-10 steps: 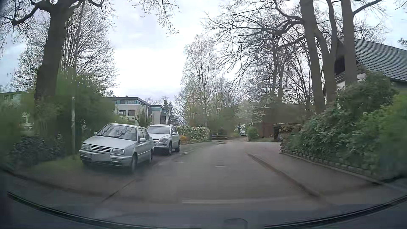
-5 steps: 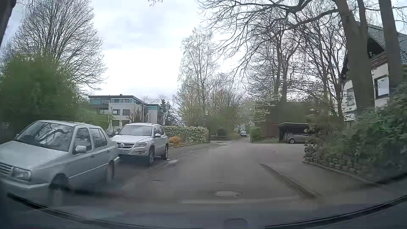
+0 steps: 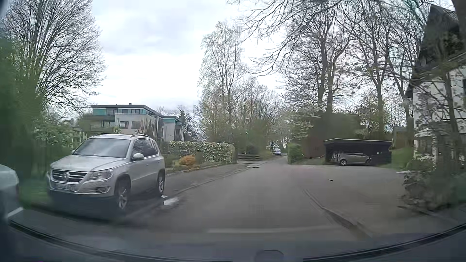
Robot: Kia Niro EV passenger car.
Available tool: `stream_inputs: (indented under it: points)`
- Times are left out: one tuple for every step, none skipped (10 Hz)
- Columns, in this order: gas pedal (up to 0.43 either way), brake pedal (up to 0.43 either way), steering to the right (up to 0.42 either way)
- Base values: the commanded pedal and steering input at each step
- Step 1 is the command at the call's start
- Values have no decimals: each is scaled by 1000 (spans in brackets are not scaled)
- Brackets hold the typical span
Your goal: Follow the waypoints while adhering to traffic rules and regulations
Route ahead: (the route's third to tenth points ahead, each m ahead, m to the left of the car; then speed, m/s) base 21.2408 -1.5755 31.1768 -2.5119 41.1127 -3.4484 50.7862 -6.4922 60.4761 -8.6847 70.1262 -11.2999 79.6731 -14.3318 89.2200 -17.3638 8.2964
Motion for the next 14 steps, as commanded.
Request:
stream_inputs:
  points:
    - [67,0,21]
    - [47,0,21]
    - [39,0,21]
    - [39,0,24]
    - [39,0,28]
    - [39,0,30]
    - [39,0,30]
    - [47,0,31]
    - [47,0,30]
    - [47,0,30]
    - [47,0,29]
    - [47,0,28]
    - [47,0,28]
    - [47,0,29]
